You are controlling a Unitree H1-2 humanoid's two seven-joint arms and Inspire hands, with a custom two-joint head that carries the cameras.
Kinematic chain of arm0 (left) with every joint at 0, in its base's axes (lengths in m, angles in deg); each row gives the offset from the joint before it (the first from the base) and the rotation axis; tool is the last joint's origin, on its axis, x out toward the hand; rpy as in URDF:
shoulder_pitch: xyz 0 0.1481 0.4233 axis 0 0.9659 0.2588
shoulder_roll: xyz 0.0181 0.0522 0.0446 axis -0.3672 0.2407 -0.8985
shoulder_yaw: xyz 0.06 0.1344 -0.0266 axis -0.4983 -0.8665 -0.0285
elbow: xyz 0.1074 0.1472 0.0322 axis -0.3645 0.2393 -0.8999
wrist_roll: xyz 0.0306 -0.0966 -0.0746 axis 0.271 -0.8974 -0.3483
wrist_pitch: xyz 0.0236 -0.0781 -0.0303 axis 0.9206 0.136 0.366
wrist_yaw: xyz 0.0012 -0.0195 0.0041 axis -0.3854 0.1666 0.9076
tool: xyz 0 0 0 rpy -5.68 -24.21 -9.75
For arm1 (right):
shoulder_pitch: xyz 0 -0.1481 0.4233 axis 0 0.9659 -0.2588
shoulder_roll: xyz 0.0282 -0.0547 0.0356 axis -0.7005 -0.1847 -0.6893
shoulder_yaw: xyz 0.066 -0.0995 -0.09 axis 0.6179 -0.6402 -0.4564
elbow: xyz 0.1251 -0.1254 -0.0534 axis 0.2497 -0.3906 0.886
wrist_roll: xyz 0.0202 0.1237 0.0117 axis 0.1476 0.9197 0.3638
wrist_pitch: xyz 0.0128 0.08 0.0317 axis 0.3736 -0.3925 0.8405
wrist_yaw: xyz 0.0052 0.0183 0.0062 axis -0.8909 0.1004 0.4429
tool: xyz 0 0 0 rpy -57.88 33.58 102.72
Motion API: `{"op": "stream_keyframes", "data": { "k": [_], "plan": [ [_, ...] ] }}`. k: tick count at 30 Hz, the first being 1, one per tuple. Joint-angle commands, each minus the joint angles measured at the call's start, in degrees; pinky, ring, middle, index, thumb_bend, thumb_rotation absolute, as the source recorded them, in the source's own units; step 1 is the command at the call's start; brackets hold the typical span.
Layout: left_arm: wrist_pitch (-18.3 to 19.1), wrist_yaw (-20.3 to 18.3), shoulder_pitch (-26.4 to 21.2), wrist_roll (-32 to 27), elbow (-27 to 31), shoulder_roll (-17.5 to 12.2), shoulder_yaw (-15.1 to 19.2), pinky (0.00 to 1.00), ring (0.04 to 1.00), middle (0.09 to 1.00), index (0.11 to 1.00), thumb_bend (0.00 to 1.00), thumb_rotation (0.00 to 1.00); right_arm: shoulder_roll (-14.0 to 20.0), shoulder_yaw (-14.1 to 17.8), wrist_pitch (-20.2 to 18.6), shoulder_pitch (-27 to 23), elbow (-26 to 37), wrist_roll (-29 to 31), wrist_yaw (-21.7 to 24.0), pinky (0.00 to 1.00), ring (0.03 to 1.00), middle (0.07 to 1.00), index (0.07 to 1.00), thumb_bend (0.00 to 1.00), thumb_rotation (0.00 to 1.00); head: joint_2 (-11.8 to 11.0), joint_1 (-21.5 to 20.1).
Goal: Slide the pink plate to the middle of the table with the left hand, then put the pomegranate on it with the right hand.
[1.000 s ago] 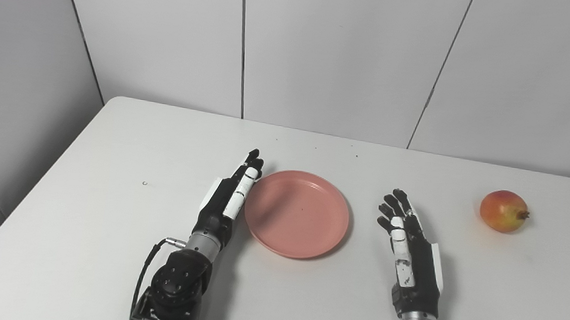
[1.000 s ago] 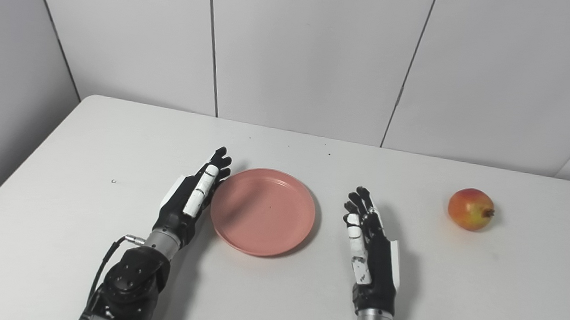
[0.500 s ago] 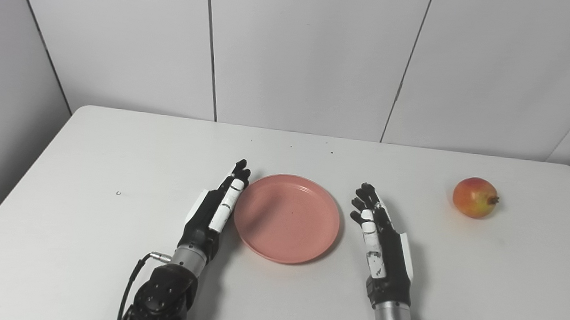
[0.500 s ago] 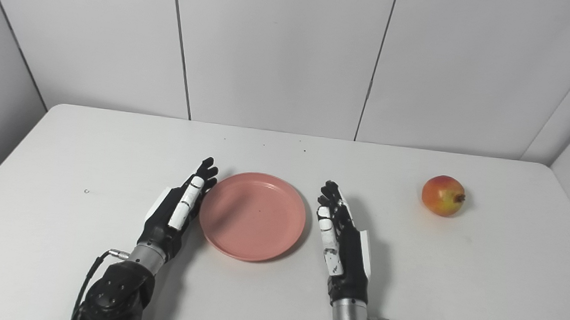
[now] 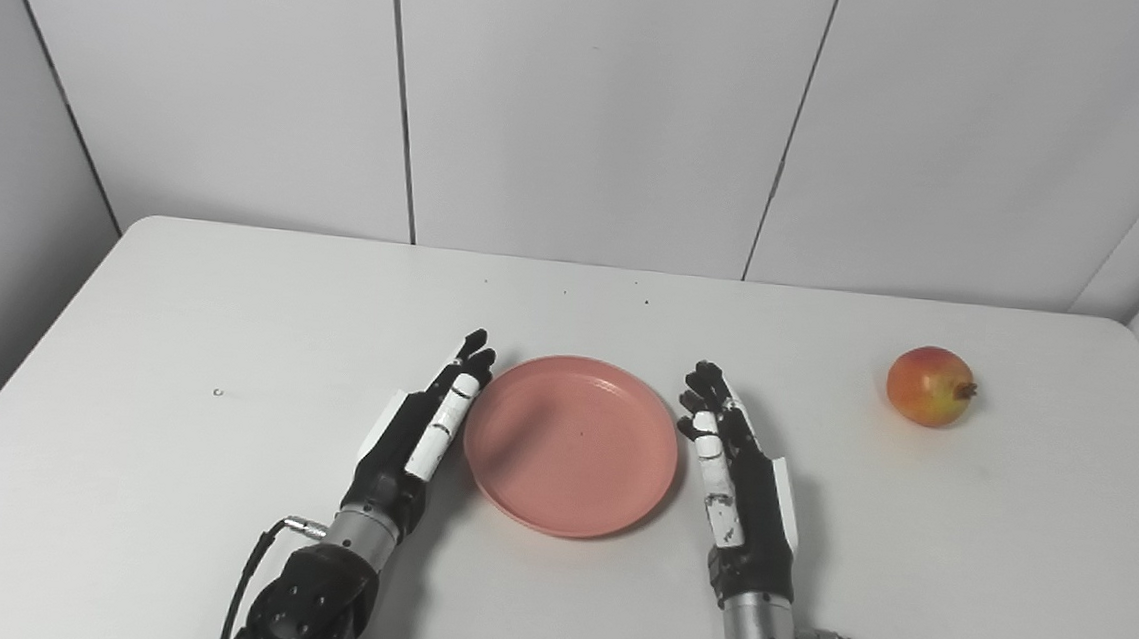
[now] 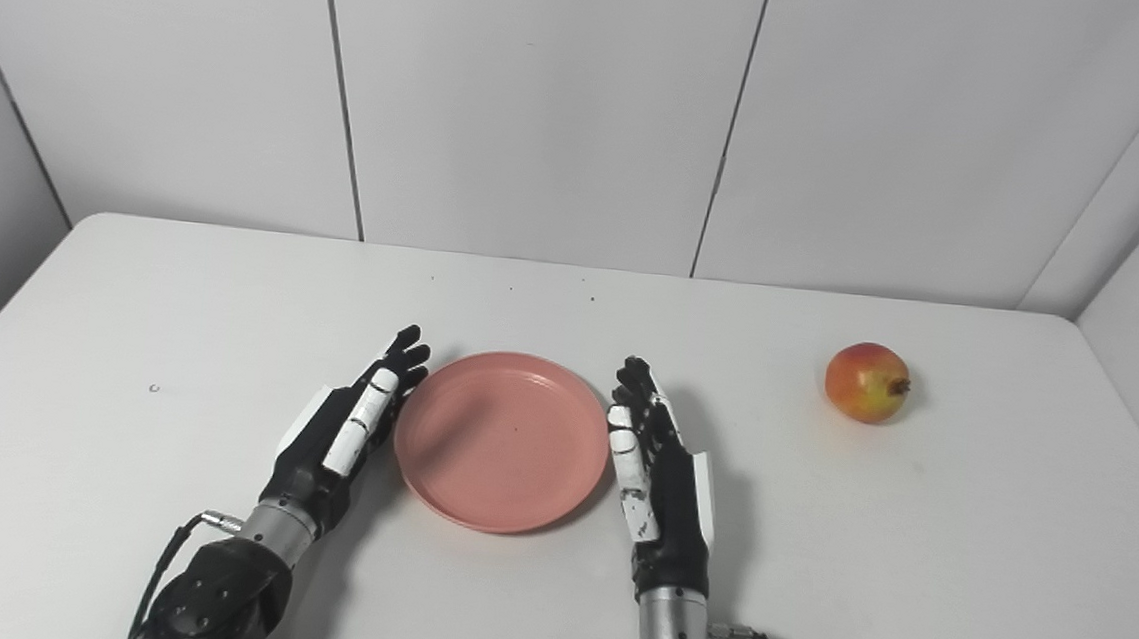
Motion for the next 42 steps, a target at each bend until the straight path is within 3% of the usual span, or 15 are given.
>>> {"op": "stream_keyframes", "data": {
  "k": [1, 10, 17, 23, 42],
  "plan": [
    [-2.1, -0.8, -0.4, -0.2, 1.8, -0.3, -0.4, 0.94, 0.965, 0.975, 0.973, 0.57, 1.0, -0.6, -0.3, 0.0, 0.1, -0.7, -0.4, -0.5, 0.87, 0.888, 0.891, 0.885, 0.48, 0.9, 0.1, -0.2],
    [-2.8, -1.4, 0.1, -0.5, 1.9, -0.1, -0.1, 0.93, 0.959, 0.968, 0.967, 0.56, 1.0, -0.8, -0.1, 1.3, 0.3, 0.4, -3.0, -2.8, 0.87, 0.894, 0.897, 0.898, 0.45, 0.89, 0.2, -2.2],
    [-2.8, -2.4, 0.3, -1.0, 1.7, -0.2, -0.3, 0.95, 0.964, 0.973, 0.971, 0.58, 1.0, 0.4, 0.6, 2.8, -0.9, 0.7, -10.3, -9.0, 0.87, 0.872, 0.879, 0.896, 0.5, 0.91, 0.3, -2.8],
    [-3.3, -2.8, 0.3, -1.5, 1.4, -0.3, -0.3, 0.95, 0.968, 0.975, 0.974, 0.59, 1.0, 2.8, 3.1, -0.9, -3.4, 3.1, -14.4, -11.2, 0.88, 0.903, 0.9, 0.892, 0.55, 0.9, -0.2, -3.3],
    [-3.5, -2.7, 0.6, -0.8, 1.3, -0.3, -0.3, 0.95, 0.966, 0.971, 0.97, 0.59, 1.0, 9.2, 9.5, -5.8, -10.5, 3.6, -15.9, -13.4, 0.83, 0.879, 0.885, 0.911, 0.52, 0.62, -0.4, -3.3]
  ]
}}
